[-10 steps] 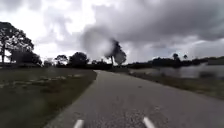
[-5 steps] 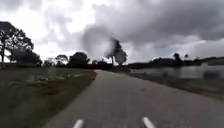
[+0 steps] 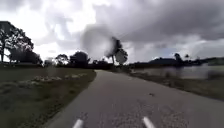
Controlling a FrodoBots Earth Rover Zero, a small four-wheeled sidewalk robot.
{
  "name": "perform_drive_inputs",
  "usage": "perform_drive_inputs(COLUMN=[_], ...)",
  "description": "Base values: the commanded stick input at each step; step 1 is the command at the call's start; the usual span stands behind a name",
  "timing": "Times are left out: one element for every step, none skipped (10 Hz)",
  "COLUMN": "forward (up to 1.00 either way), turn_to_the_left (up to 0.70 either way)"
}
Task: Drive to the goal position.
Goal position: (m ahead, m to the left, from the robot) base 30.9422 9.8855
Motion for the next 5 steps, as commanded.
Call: perform_drive_inputs(forward=[0.70, 0.70, 0.70, 0.70, 0.70], turn_to_the_left=[0.00, 0.00, 0.00, 0.00, 0.00])
